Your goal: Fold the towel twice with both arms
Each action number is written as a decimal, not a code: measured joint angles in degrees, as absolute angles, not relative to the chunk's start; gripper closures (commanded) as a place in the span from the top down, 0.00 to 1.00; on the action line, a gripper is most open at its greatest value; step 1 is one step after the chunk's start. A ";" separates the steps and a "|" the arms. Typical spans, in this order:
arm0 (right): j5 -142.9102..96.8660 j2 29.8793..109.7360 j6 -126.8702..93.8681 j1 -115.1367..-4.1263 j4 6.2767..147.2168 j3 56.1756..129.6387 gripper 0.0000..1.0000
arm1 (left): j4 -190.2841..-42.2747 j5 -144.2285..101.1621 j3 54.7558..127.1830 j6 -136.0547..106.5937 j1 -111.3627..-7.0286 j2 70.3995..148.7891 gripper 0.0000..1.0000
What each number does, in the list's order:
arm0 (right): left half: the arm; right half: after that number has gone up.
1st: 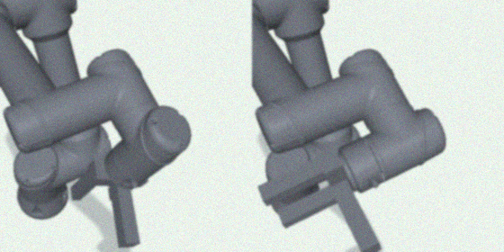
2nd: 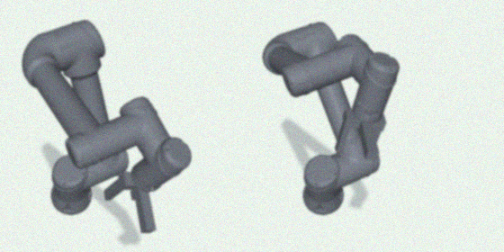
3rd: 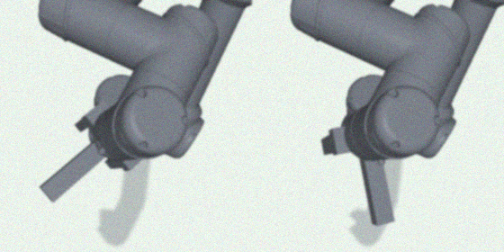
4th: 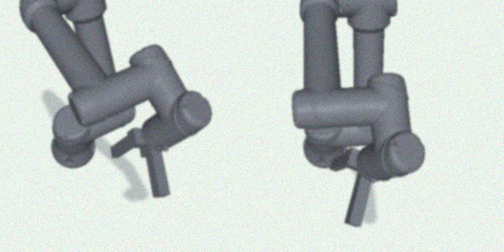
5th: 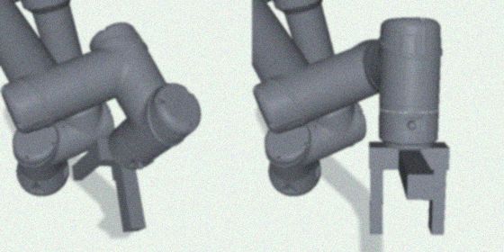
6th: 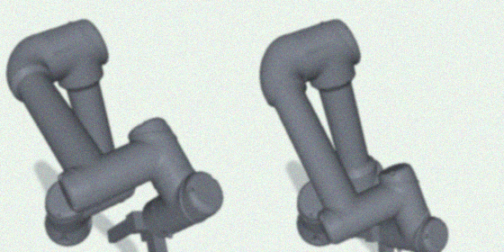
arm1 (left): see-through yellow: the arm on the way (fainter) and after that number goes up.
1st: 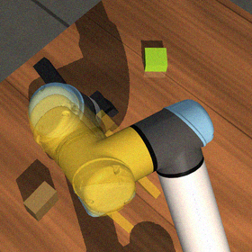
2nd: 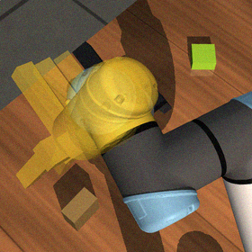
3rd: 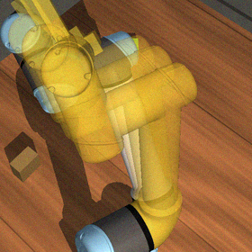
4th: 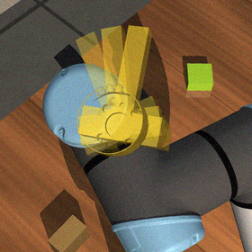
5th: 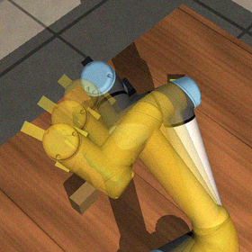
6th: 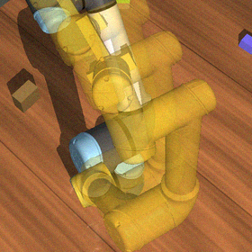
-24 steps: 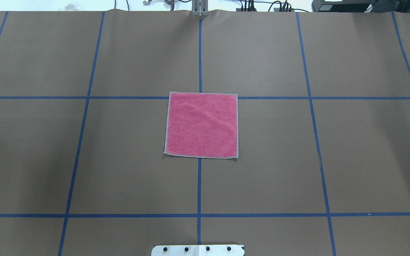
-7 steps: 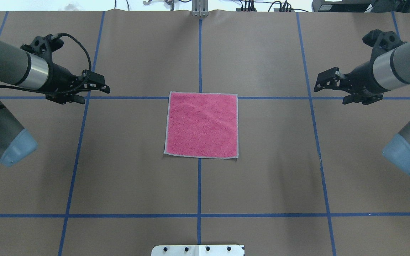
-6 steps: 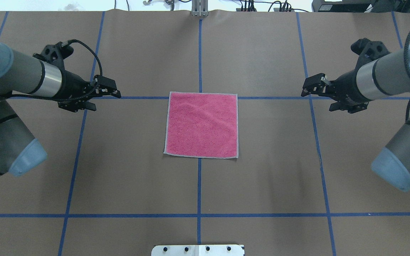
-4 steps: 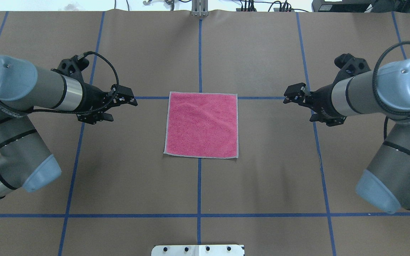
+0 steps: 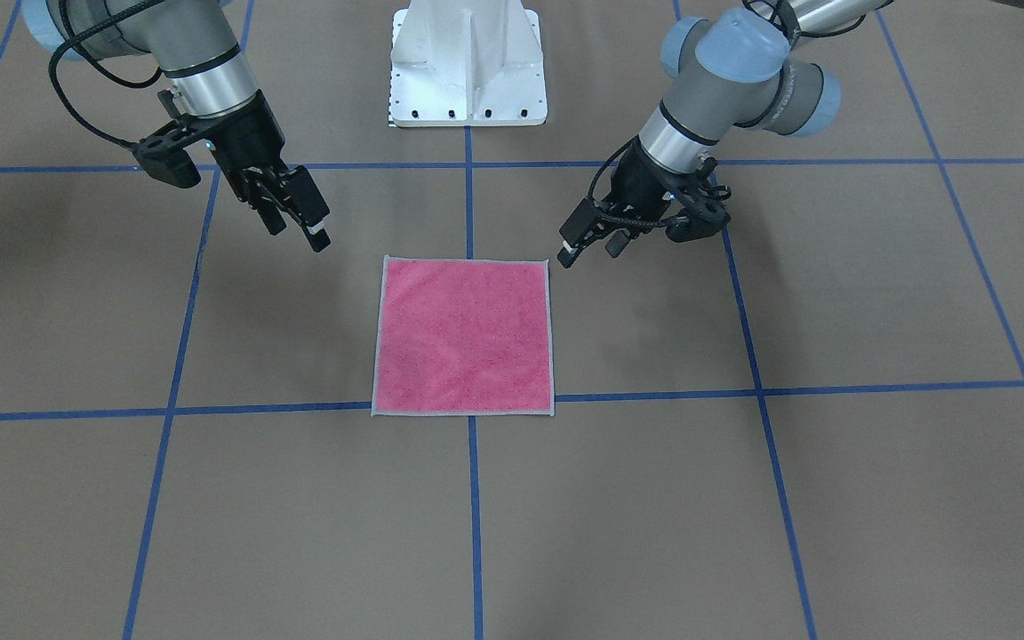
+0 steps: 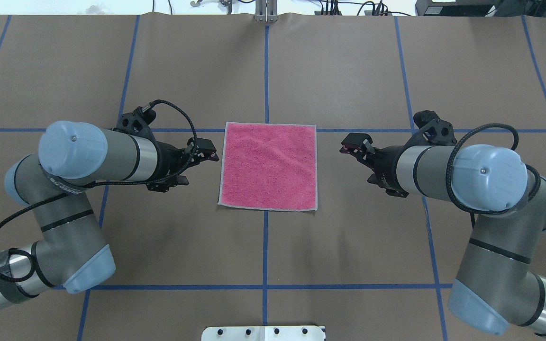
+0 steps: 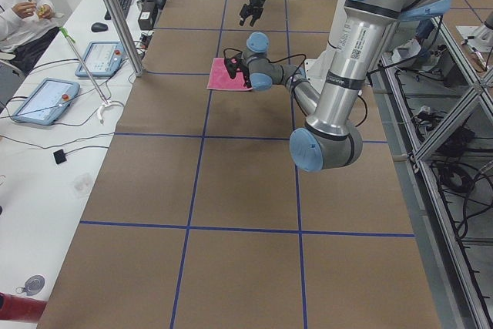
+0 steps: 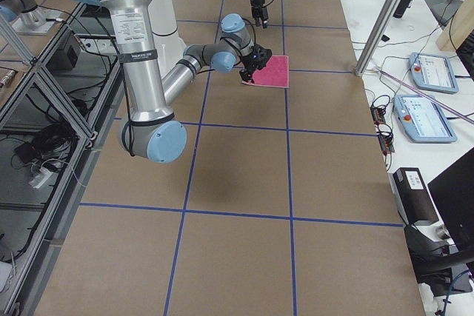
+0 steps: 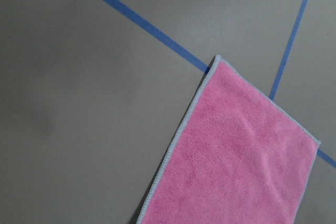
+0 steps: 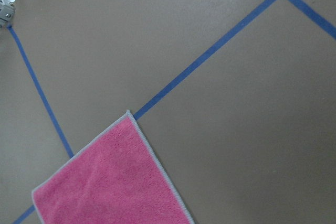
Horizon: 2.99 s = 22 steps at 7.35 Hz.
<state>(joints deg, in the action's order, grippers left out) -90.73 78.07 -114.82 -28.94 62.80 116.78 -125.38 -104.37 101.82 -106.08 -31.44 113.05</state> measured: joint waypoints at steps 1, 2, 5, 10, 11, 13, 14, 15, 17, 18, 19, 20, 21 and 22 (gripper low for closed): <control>-88.95 79.00 -116.64 -27.69 59.65 116.30 0.97 | -125.46 -102.41 101.11 -108.28 -29.91 113.72 0.99; -87.01 79.35 -117.58 -26.65 58.52 115.86 0.98 | -125.53 -100.00 99.71 -110.08 -28.36 114.84 0.98; -84.85 79.53 -118.14 -25.22 57.94 115.30 0.98 | -125.48 -97.08 95.90 -110.94 -26.25 117.23 0.87; -84.18 79.40 -118.13 -24.54 57.92 114.46 0.98 | -125.25 -96.43 94.74 -110.66 -24.43 116.94 0.75; -84.11 79.36 -118.12 -24.49 57.92 114.39 0.98 | -125.24 -96.42 94.50 -110.66 -24.38 116.95 0.74; -84.04 79.36 -118.12 -24.39 57.92 114.35 0.98 | -125.25 -96.42 94.05 -110.65 -24.28 116.96 0.67; -84.03 79.36 -118.13 -24.37 57.92 114.35 0.98 | -125.24 -96.42 93.81 -110.64 -24.21 116.97 0.64; -84.02 79.36 -118.12 -24.35 57.92 114.35 0.98 | -125.24 -96.42 93.58 -110.60 -24.13 117.00 0.60; -84.02 79.31 -118.12 -24.35 57.90 114.35 0.98 | -125.24 -96.42 93.46 -110.29 -24.09 117.00 0.60; -84.02 79.27 -118.12 -24.34 57.86 114.34 0.98 | -125.24 -96.43 93.44 -109.76 -24.06 116.99 0.56; -84.02 79.25 -118.12 -24.35 57.85 114.35 0.98 | -125.24 -96.49 93.43 -109.44 -23.97 116.99 0.54; -84.02 79.22 -118.13 -24.35 57.79 114.35 0.98 | -125.25 -96.55 93.43 -109.32 -23.89 116.98 0.52; -84.02 79.16 -118.12 -24.35 57.72 114.34 0.98 | -125.24 -96.58 93.44 -109.28 -23.79 116.98 0.46; -84.02 79.13 -118.13 -24.35 57.68 114.35 0.98 | -125.24 -96.59 93.48 -109.26 -23.65 116.96 0.37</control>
<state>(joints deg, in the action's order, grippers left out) -84.02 79.13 -118.13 -24.35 57.68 114.35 -125.24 -96.59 93.48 -109.26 -23.65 116.96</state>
